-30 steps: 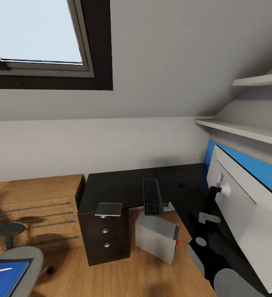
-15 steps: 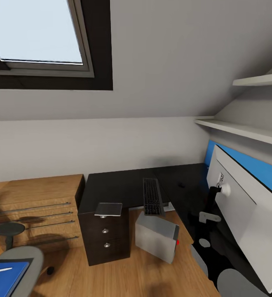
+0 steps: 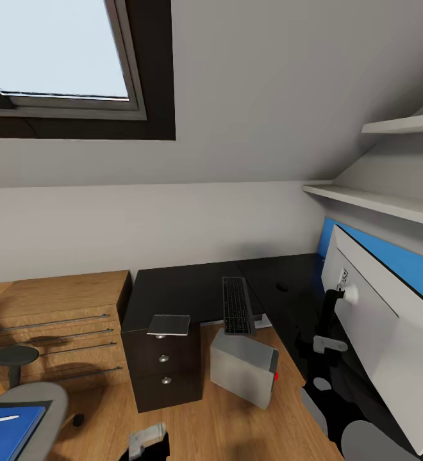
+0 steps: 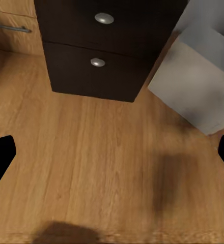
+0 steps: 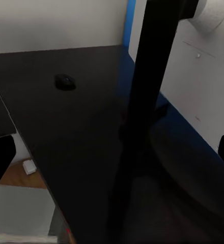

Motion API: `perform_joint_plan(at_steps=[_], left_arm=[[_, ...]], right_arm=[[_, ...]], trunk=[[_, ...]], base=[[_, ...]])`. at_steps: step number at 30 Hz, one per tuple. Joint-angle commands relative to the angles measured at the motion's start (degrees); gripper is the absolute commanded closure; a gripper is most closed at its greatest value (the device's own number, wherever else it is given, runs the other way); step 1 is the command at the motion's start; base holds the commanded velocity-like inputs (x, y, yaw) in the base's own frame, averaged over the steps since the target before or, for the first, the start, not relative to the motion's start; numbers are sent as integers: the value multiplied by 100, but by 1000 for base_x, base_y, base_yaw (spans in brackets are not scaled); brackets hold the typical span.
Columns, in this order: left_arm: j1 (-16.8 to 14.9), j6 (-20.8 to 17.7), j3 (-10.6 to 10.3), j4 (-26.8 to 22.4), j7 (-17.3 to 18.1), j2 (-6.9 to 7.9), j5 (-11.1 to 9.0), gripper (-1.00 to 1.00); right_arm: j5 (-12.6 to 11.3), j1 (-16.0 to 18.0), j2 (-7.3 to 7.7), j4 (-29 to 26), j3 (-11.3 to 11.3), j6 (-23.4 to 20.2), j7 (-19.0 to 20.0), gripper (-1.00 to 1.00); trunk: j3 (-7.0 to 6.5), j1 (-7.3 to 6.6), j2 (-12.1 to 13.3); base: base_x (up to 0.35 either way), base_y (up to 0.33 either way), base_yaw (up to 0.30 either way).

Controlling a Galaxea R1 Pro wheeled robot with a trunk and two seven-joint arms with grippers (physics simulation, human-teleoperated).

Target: In the bedroom, organize the workspace by keeping the computer under the desk, ensuring the monitor is on the desk, placing the keyboard on the desk next to the monitor, placing the mouse on the desk next to the keyboard, moving the folder from the swivel chair onto the desk next to the mouse, stacking the notebook on top of the folder with the pen on top of the notebook, and positioning the swivel chair next to the desk.

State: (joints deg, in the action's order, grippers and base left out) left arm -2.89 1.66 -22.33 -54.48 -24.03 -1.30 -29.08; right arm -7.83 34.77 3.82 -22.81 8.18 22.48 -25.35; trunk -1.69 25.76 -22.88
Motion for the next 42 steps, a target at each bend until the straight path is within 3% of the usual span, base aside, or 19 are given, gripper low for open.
perform_joint_plan(at_steps=[1,6,9,14,15,20,32,35,36,40,42], left_arm=[[10,-357,-20,-288,-111,21,-62,-100],[41,-1767,26,-1483,-424,69,-112,-100],[47,-2088,51,-1997,-498,69,-161,-100],[52,-2253,67,-2343,-553,72,-228,-100],[54,-2293,159,-2313,-580,147,-311,-100],[53,-2307,383,-2277,-579,191,-350,-100],[57,-2306,448,-2252,-581,192,-373,-100],[55,-2308,449,-2252,-572,196,-377,-100],[57,-2306,449,-2220,-563,199,-375,-100],[55,-2303,448,-2176,-560,193,-367,-100],[55,-2302,447,-2171,-559,192,-368,-100]], right_arm=[[-61,12,13,25,48,24,-24,-100],[-67,40,36,81,45,17,-23,-100],[-70,59,71,96,44,16,-3,-100],[-78,72,202,113,42,8,141,-100],[-188,107,275,183,16,-4,238,-100],[-288,235,290,406,10,-7,275,-100],[-444,292,288,515,6,10,285,-100],[-754,293,291,505,4,25,285,-100],[-1248,293,293,488,4,45,285,-100],[-1544,293,290,481,28,64,295,-100],[-1565,294,291,481,40,70,312,-100]], trunk=[[3,2,-4],[3,2,-4],[3,2,-4],[39,46,-84],[57,68,-125],[147,178,-325],[362,441,-806],[416,507,-927],[434,529,-967],[506,617,-1127],[542,661,-1207]], base=[[0,0,0],[0,0,0],[0,0,0],[0,0,0],[0,0,0],[0,0,0],[0,0,0],[0,0,0],[0,0,0],[0,0,0],[0,0,0]])
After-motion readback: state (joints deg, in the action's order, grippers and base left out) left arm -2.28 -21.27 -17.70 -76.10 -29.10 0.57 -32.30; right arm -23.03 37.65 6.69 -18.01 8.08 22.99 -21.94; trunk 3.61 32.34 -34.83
